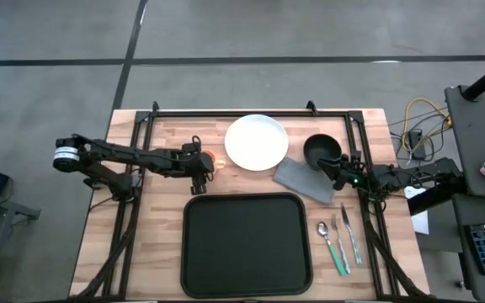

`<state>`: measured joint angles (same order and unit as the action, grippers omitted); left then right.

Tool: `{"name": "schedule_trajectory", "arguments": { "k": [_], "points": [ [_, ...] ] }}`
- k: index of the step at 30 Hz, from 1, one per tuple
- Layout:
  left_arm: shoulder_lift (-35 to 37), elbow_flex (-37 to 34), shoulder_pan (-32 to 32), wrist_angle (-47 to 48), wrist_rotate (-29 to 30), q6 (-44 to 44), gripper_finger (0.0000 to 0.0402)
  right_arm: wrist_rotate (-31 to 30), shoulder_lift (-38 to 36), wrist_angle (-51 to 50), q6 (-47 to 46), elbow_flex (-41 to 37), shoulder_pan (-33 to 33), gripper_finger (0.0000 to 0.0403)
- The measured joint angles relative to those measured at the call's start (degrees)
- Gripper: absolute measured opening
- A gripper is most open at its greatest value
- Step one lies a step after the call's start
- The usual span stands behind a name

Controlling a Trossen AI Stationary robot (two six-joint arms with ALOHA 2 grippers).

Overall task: Set up tray
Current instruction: Put the yellow mug on the black tray

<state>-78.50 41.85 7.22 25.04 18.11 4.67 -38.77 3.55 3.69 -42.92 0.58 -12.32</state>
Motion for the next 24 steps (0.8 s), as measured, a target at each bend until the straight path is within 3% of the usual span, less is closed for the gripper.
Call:
{"name": "schedule_trajectory", "arguments": {
  "k": [8, 21, 24],
  "points": [
    [0.00, 0.37, 0.00, 0.02, 0.11, 0.83, 0.0174, 0.01, -0.04, 0.01, -0.14, 0.00, 0.00, 0.0117],
    [0.00, 0.36, 0.00, 0.12, -0.04, 0.79, 0.0022, 0.10, -0.04, 0.01, -0.14, 0.00, -0.04, 0.0112],
    [0.00, 0.56, 0.00, 0.21, 0.01, 0.63, 0.0008, 0.14, -0.04, 0.01, -0.14, 0.00, -0.04, 0.0109]
  ]
}}
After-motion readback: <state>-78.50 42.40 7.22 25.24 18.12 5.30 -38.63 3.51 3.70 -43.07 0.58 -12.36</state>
